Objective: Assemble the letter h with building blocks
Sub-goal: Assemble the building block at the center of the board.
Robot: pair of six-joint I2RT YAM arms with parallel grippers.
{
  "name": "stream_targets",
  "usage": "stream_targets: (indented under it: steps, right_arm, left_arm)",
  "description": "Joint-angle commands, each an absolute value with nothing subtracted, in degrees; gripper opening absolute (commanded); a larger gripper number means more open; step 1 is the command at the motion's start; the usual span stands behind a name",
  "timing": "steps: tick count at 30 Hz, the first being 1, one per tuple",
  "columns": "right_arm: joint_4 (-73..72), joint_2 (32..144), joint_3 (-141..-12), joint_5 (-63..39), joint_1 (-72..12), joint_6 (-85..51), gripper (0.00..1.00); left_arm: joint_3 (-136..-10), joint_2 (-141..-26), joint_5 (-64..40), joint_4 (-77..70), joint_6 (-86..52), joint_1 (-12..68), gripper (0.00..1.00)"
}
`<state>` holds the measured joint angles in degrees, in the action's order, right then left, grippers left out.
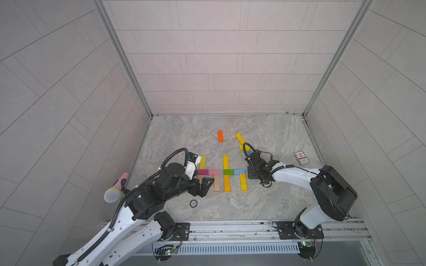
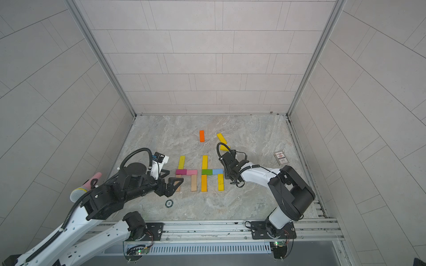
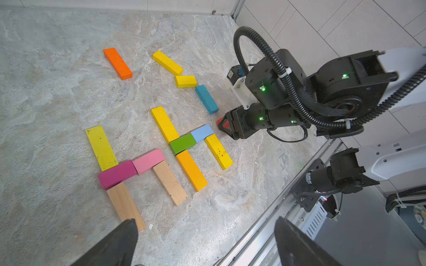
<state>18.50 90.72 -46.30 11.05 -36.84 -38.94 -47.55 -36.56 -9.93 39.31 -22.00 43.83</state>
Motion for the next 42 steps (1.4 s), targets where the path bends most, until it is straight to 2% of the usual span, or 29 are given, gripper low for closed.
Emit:
stream_targets:
  steps: [1, 35, 42]
  right_arm:
    - [18.59, 91.69, -47.27, 13.66, -36.95, -40.01, 0.55]
    - [17.32, 96.57, -49.57, 12.25, -33.81, -41.70, 0.57]
    - [17.23, 96.96, -49.56, 12.26, -33.74, -41.85, 0.65]
  left_arm:
    - [-47.29, -36.38, -10.28, 38.53, -20.76, 43.49, 1.00]
    - [-47.34, -36.90, -10.46, 38.66, -20.74, 43.37, 1.00]
    - [-47.36, -37.02, -10.56, 38.62, -20.78, 43.33, 1.00]
